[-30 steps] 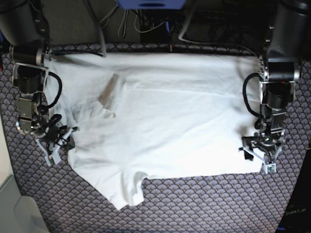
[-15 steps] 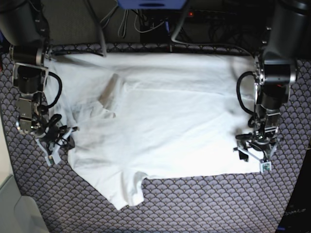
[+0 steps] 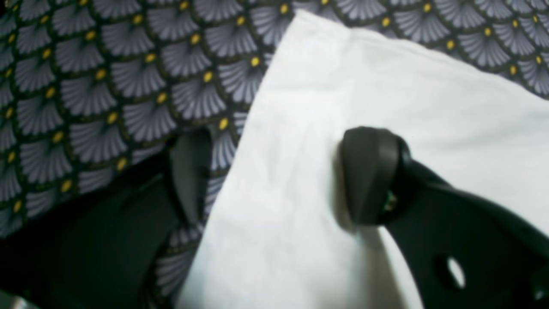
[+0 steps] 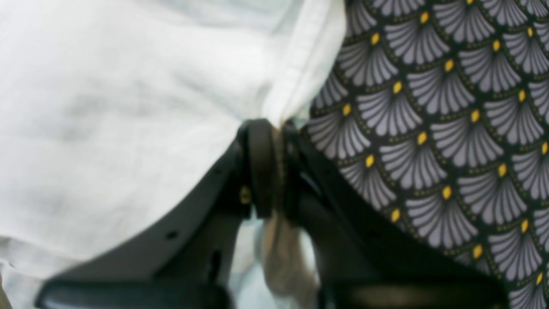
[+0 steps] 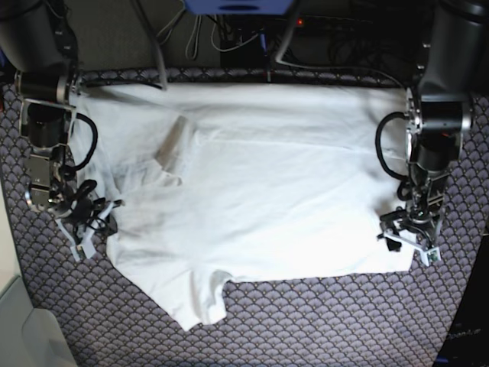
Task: Fold the T-shirt properly
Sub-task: 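Lift the grasped side edges and fold them toward the collar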
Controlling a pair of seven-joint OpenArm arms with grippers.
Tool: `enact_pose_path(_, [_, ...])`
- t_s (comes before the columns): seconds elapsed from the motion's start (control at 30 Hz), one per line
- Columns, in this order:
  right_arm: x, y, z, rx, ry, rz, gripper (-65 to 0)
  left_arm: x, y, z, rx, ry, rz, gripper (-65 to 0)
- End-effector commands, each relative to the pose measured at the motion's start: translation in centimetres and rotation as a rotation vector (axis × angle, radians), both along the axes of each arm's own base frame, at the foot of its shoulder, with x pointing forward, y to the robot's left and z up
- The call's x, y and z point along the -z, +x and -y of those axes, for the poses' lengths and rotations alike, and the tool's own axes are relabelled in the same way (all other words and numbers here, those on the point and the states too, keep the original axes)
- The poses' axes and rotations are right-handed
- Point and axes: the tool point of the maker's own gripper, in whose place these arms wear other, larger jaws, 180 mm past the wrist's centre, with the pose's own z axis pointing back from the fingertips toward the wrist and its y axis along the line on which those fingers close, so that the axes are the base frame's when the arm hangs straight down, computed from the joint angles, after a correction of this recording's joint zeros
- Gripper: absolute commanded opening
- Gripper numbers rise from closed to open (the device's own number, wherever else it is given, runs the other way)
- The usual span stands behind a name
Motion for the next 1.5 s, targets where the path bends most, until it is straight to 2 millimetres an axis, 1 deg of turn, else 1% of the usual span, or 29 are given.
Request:
enact_pose_path(0.0, [-2.0, 1.5, 0.6, 0.004, -0.004, 0.055, -65.0, -1.5, 1.1, -0.6, -0.014, 0.003, 0.031, -18.8])
enact_pose_path(0.2, [-2.0, 1.5, 0.6, 0.004, -0.004, 0.055, -65.0, -0.9, 0.6, -0.4, -0.013, 0.000, 0.023, -19.2])
enact_pose_path(0.3, [-2.0, 1.5, 0.6, 0.004, -0.004, 0.055, -65.0, -0.7, 0.7, 0.4, -0.005, -0.010, 0.022, -19.4])
enact_pose_path(0.4, [-1.9, 1.4, 0.6, 0.004, -0.004, 0.054, -65.0, -0.6, 0.7, 0.5, -0.003, -0.010, 0.020, -20.3])
enact_pose_path(0.47, [-1.9, 1.4, 0.6, 0.004, -0.004, 0.054, -65.0, -0.6, 0.7, 0.5, -0.002, -0.009, 0.020, -25.6])
enact_pose_path(0.53, [-1.9, 1.4, 0.6, 0.004, -0.004, 0.054, -65.0, -0.5, 0.7, 0.5, -0.004, -0.012, 0.018, -34.0])
enact_pose_path(0.73, [-1.9, 1.3, 0.7, 0.004, -0.005, 0.052, -65.0, -0.5, 0.6, 0.4, -0.007, -0.012, 0.015, -62.3])
enact_pose_path(0.77, [-1.9, 1.3, 0.7, 0.004, -0.005, 0.052, -65.0, -0.5, 0.6, 0.4, -0.007, -0.012, 0.015, -65.0])
enact_pose_path(0.87, [-2.1, 1.5, 0.8, 0.005, -0.007, 0.057, -65.0, -0.7, 0.8, 0.5, -0.002, -0.008, 0.019, -63.7])
enact_pose_path(0.97, [-2.4, 1.7, 0.8, 0.005, -0.009, 0.063, -65.0, -0.6, 0.7, 0.6, -0.001, -0.012, 0.007, -64.5])
enact_pose_path(1.03, [-3.1, 2.0, 1.0, 0.005, -0.017, 0.087, -65.0, -0.5, 0.7, 0.7, 0.002, -0.028, -0.015, -64.5])
enact_pose_path(1.07, [-3.9, 2.3, 1.0, -0.002, -0.027, 0.111, -65.0, -0.9, 1.0, 0.7, 0.006, -0.028, -0.011, -64.5])
enact_pose_path(1.13, [-4.1, 1.9, 0.9, -0.012, -0.042, 0.127, -65.0, -2.2, 1.8, 0.8, 0.019, -0.026, 0.009, -64.5])
enact_pose_path(1.23, [-5.2, 1.7, 0.6, -0.032, -0.070, 0.165, -65.0, -2.1, 1.5, 1.3, 0.040, -0.030, -0.009, -64.5])
enact_pose_path(1.33, [-5.2, 1.0, 0.4, -0.046, -0.084, 0.177, -65.0, -2.3, 1.3, 1.9, 0.061, -0.031, -0.011, -64.5])
enact_pose_path(1.4, [-5.4, 0.9, 0.3, -0.050, -0.088, 0.185, -65.0, -2.7, 1.3, 2.3, 0.077, -0.030, -0.007, -64.5])
enact_pose_path(1.47, [-5.0, 0.5, 0.4, -0.051, -0.093, 0.176, -65.0, -2.9, 1.1, 2.4, 0.087, -0.025, -0.007, -64.5])
